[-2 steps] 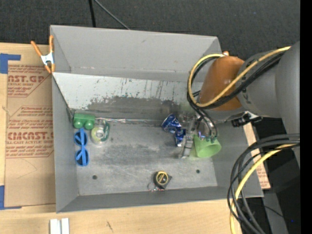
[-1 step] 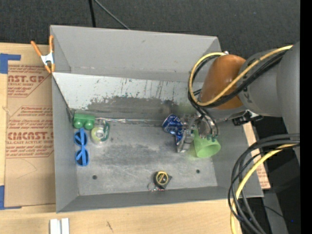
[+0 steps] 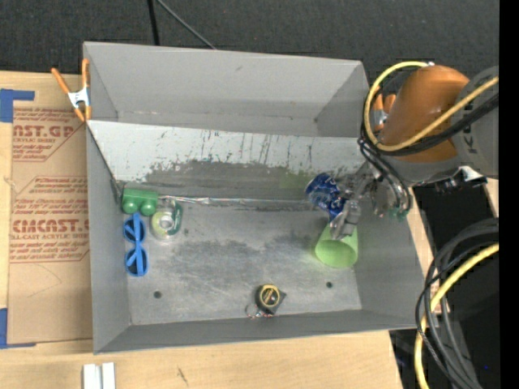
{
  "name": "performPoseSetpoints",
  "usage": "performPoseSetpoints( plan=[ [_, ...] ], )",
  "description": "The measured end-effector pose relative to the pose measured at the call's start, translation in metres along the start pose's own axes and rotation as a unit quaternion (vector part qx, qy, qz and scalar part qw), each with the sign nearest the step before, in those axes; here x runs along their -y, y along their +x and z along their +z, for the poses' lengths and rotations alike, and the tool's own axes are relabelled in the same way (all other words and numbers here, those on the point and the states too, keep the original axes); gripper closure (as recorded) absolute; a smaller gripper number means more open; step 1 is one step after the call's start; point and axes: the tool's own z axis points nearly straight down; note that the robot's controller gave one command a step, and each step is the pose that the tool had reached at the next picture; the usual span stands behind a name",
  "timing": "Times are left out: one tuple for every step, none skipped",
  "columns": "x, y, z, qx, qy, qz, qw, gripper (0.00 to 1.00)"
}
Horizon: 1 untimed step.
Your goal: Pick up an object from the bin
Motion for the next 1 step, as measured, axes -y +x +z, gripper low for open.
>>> performPoseSetpoints(
  plan=[
    [0.0053,-0.0024,-0.0954,0.001,-0.001,0.006,1.0,1.0]
  ],
)
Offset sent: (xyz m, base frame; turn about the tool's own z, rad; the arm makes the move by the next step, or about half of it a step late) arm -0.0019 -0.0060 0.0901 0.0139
